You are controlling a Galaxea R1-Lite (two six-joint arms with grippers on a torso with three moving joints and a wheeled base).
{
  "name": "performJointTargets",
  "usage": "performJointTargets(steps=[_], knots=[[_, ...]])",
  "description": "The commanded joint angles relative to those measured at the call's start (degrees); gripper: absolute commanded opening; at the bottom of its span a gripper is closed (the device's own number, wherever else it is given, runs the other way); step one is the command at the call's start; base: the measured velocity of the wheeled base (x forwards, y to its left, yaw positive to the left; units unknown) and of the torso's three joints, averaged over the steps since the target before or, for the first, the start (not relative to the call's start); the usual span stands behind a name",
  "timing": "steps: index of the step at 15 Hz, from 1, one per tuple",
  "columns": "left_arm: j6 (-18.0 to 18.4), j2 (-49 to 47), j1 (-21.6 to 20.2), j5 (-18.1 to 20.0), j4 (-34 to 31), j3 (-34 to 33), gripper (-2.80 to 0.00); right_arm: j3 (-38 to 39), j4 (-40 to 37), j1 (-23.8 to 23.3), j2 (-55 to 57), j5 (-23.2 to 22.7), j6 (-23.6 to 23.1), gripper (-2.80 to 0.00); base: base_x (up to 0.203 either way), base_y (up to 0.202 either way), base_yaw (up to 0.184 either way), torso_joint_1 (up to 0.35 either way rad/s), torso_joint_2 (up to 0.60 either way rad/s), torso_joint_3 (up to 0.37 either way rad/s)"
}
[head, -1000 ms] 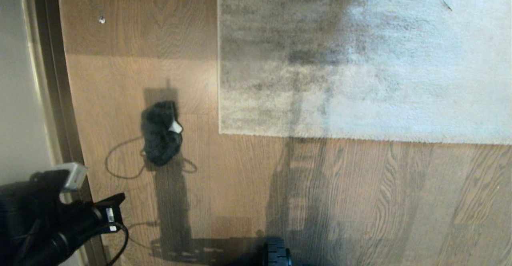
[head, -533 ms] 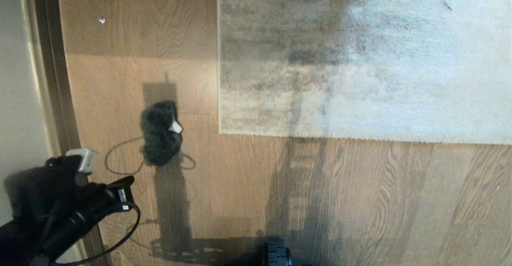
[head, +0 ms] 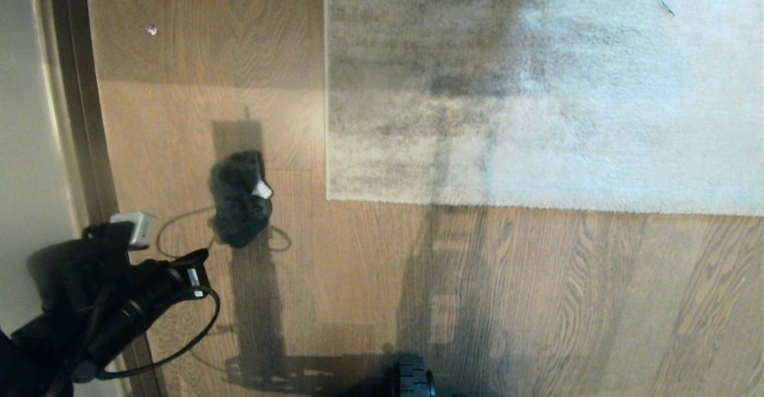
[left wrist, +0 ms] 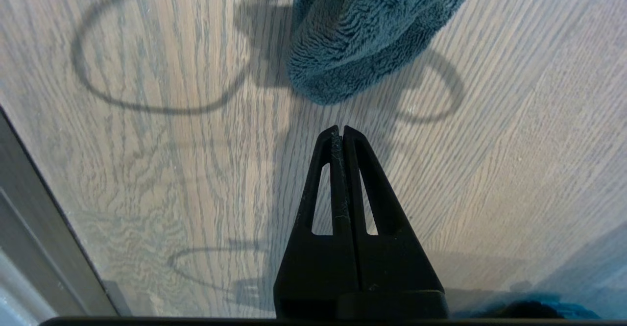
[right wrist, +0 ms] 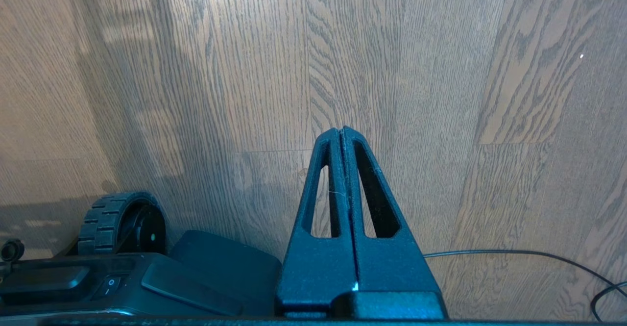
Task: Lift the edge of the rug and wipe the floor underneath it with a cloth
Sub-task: Pick up the rag
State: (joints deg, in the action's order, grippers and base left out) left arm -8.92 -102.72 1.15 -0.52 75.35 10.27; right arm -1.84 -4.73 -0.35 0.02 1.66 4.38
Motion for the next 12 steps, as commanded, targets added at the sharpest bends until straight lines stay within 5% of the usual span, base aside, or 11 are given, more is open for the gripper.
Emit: performJointTargets(steps=[1, 10, 11, 12], knots=[[-0.04, -2.04, 0.11, -0.01, 1.39, 0.55, -2.8, 0.0, -0.02, 0.0, -0.02, 0.01, 0.02, -2.8, 0.0, 0.0, 0.0, 0.0, 0.0, 0.0], [-0.13, -6.37, 0.52, 0.26, 5.68, 9.09, -2.8, 0.0, -0.02, 0.0, -0.02, 0.01, 0.02, -2.8, 0.0, 0.0, 0.0, 0.0, 0.0, 0.0], [-0.13, -6.44, 0.76, 0.26, 5.68, 9.06, 0.0, 0.0, -0.02, 0.0, -0.02, 0.01, 0.02, -2.8, 0.0, 0.0, 0.0, 0.0, 0.0, 0.0], [-0.13, -6.35, 0.88, 0.18, 5.68, 8.65, 0.0, 0.0, -0.02, 0.0, -0.02, 0.01, 0.02, -2.8, 0.0, 0.0, 0.0, 0.0, 0.0, 0.0]])
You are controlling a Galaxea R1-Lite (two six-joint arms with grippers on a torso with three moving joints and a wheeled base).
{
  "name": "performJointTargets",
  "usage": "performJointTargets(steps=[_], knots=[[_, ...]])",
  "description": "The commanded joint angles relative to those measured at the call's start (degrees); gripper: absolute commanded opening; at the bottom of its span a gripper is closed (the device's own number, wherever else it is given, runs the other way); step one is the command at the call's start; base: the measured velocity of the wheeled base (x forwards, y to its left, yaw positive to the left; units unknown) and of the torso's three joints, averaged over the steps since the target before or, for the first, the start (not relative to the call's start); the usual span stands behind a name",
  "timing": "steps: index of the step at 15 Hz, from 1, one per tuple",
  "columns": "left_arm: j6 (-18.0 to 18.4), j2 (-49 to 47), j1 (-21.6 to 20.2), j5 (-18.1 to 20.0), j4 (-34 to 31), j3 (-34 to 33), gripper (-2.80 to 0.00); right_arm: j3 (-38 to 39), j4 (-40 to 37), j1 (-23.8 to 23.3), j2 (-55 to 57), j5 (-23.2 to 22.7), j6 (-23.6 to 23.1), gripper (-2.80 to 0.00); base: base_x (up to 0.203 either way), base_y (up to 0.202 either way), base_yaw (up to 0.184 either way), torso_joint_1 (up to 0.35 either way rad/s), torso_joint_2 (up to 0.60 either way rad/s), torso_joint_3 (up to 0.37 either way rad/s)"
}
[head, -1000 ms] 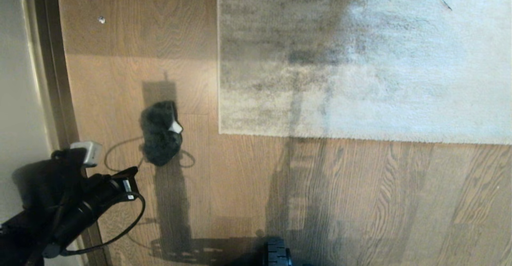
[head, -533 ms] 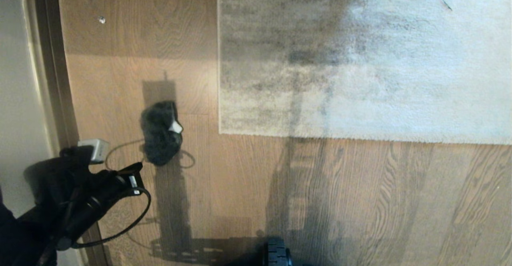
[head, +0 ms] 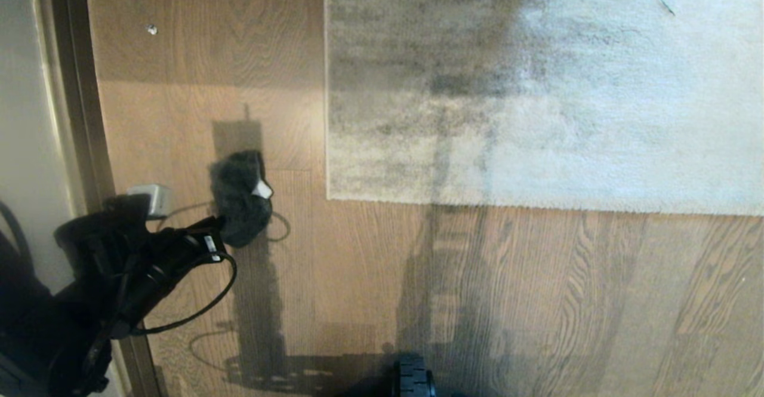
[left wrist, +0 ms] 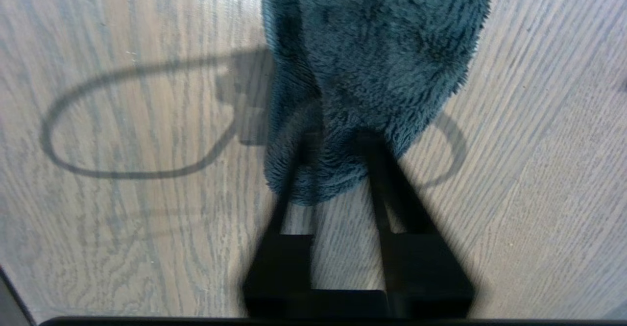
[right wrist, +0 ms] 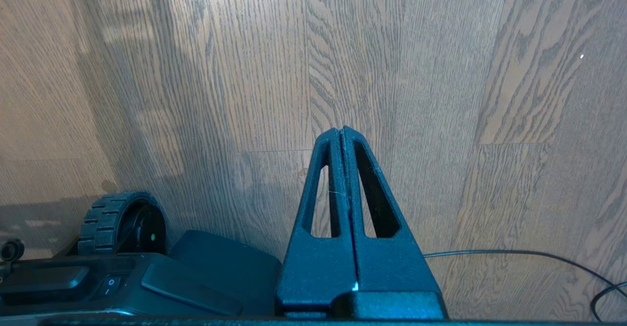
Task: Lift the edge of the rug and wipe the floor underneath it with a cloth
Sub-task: Pick up the rag
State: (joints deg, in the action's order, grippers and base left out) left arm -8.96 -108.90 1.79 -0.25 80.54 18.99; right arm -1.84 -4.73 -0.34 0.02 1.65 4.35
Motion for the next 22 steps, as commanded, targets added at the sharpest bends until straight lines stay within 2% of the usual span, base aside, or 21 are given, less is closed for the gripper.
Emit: performJointTargets(steps=[1, 3, 10, 22], knots=[[-0.09, -0.17, 0.23, -0.05, 0.49, -0.15, 0.0, 0.0, -0.02, -0.01, -0.02, 0.02, 0.04, -2.8, 0.0, 0.0, 0.0, 0.0, 0.0, 0.0], [-0.09, -0.49, 0.45, -0.04, 0.49, -0.11, 0.0, 0.0, -0.02, -0.01, -0.02, 0.02, 0.04, -2.8, 0.0, 0.0, 0.0, 0.0, 0.0, 0.0], [-0.18, -3.07, 5.83, -0.54, 0.49, -0.1, 0.0, 0.0, -0.02, -0.01, -0.02, 0.02, 0.04, -2.8, 0.0, 0.0, 0.0, 0.0, 0.0, 0.0], [0.0, -4.48, 7.44, -0.54, 0.58, 0.52, 0.0, 0.0, -0.02, -0.01, -0.02, 0.02, 0.04, -2.8, 0.0, 0.0, 0.0, 0.0, 0.0, 0.0]])
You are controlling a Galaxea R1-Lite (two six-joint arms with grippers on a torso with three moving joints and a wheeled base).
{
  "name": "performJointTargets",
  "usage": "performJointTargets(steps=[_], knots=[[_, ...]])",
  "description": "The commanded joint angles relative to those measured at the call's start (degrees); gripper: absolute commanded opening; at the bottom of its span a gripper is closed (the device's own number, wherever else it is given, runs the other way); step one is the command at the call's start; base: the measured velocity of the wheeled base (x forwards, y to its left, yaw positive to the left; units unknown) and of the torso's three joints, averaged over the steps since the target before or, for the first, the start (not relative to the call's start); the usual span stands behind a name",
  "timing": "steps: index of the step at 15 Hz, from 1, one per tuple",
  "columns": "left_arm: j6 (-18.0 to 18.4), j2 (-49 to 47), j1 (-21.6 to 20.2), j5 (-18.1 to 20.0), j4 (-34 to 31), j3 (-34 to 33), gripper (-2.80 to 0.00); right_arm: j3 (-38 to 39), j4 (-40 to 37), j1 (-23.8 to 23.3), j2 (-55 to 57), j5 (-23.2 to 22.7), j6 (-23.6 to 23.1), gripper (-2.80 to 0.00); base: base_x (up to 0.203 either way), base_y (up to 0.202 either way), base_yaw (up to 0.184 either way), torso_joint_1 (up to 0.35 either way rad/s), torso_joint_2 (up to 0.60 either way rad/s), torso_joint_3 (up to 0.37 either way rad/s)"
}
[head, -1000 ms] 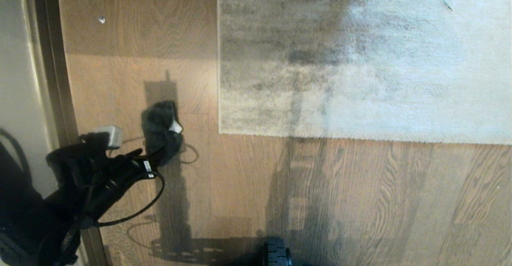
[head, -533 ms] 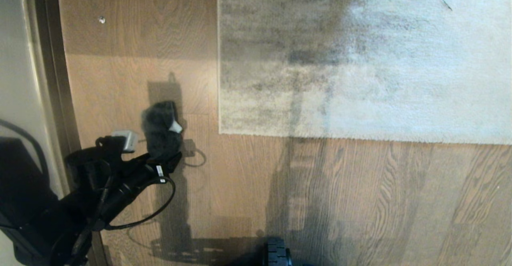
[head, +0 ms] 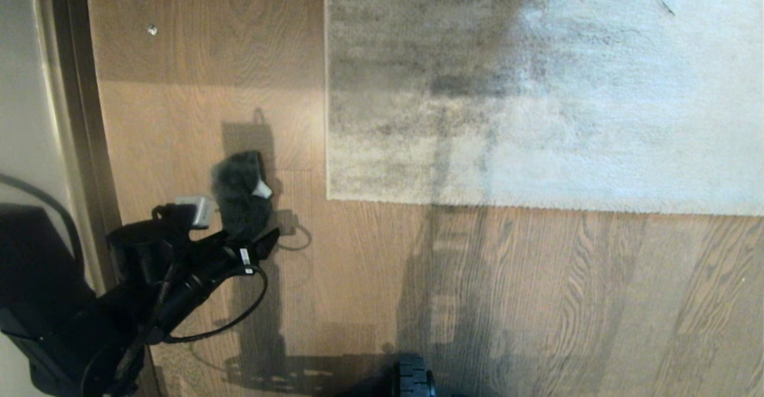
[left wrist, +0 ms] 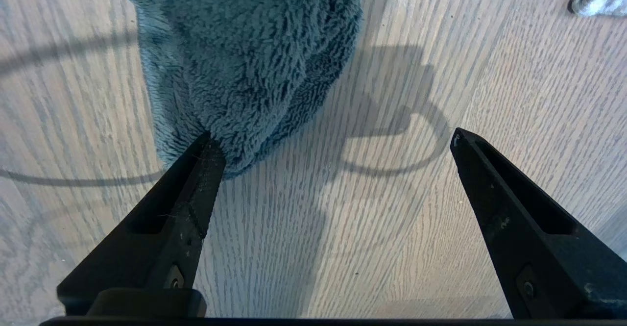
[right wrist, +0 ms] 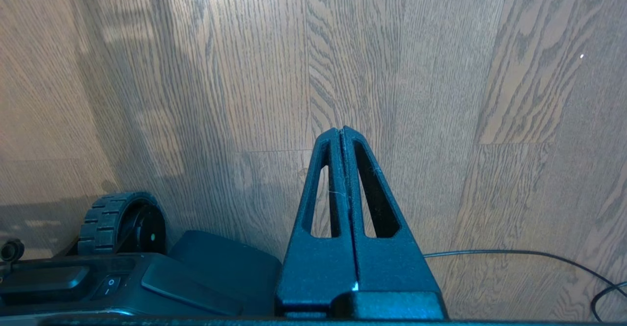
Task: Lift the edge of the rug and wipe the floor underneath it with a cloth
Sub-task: Pick up the rag
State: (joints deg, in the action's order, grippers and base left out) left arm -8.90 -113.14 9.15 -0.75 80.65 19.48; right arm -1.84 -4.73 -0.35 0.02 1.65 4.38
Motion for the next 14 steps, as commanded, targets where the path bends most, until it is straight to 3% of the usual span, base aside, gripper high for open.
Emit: performJointTargets(steps=[1, 14], knots=[[-0.07, -0.28, -0.01, -0.04, 0.47, 0.16, 0.0, 0.0, -0.02, 0.0, -0.02, 0.02, 0.02, -2.8, 0.0, 0.0, 0.0, 0.0, 0.0, 0.0], [0.19, -1.7, -0.27, -0.22, 0.47, 3.05, 0.0, 0.0, -0.02, 0.0, -0.02, 0.02, 0.02, -2.8, 0.0, 0.0, 0.0, 0.0, 0.0, 0.0]])
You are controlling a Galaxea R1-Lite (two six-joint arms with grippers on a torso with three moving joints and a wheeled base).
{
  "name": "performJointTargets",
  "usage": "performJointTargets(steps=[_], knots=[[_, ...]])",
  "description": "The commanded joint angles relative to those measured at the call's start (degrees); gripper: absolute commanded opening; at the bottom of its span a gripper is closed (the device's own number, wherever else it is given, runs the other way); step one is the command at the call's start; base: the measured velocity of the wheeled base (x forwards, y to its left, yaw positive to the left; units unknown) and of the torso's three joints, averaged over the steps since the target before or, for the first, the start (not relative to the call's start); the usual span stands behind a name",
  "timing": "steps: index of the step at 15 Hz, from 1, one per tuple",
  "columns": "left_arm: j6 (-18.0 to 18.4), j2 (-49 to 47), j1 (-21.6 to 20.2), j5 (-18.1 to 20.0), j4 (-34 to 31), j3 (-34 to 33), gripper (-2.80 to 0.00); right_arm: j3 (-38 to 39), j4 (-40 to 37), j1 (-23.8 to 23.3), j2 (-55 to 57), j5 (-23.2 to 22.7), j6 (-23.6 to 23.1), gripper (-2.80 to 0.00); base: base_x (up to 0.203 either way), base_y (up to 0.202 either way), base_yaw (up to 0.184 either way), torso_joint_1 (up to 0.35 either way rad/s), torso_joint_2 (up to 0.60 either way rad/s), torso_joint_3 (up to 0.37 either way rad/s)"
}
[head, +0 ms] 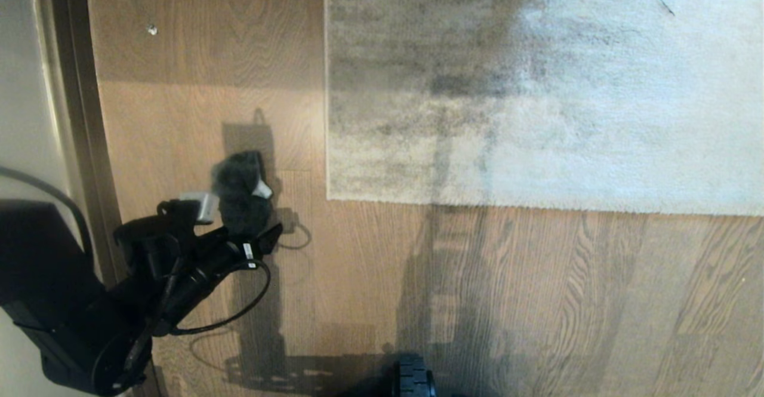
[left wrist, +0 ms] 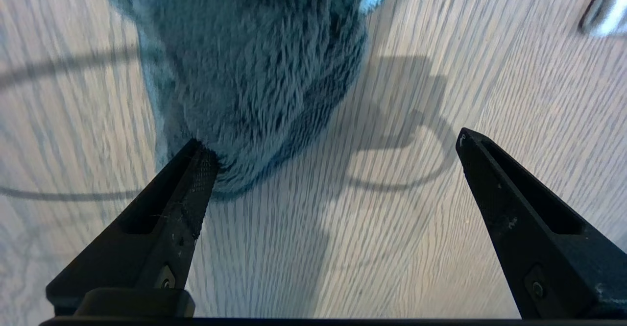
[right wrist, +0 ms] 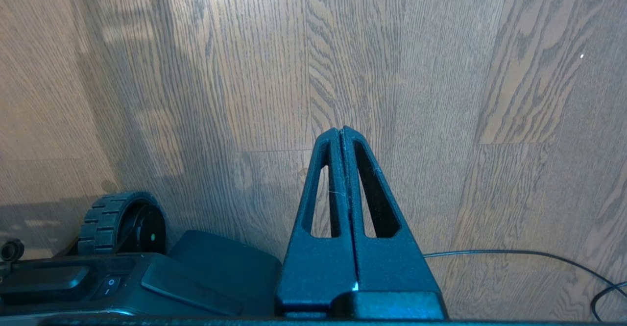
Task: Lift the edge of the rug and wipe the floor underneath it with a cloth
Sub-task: Pick up the rag
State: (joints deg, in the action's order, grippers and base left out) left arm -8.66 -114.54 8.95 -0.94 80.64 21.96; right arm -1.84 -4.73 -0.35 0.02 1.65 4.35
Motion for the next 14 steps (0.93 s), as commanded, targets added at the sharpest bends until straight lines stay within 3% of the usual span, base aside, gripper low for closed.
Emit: performJointTargets(steps=[1, 4, 7, 14], knots=[[-0.12, -0.6, -0.16, 0.06, 0.48, 0.89, 0.0, 0.0, -0.02, 0.0, -0.02, 0.02, 0.04, -2.8, 0.0, 0.0, 0.0, 0.0, 0.0, 0.0], [0.04, -1.25, -1.57, 0.15, 1.61, 1.49, 0.0, 0.0, -0.02, 0.0, -0.02, 0.02, 0.04, -2.8, 0.0, 0.0, 0.0, 0.0, 0.0, 0.0], [0.6, -3.9, -3.74, 0.12, 7.12, 3.55, 0.0, 0.0, -0.02, 0.0, -0.02, 0.02, 0.04, -2.8, 0.0, 0.0, 0.0, 0.0, 0.0, 0.0], [2.91, -3.32, -7.08, 0.15, 7.57, 3.95, 0.0, 0.0, -0.02, 0.0, -0.02, 0.02, 0.04, -2.8, 0.0, 0.0, 0.0, 0.0, 0.0, 0.0]])
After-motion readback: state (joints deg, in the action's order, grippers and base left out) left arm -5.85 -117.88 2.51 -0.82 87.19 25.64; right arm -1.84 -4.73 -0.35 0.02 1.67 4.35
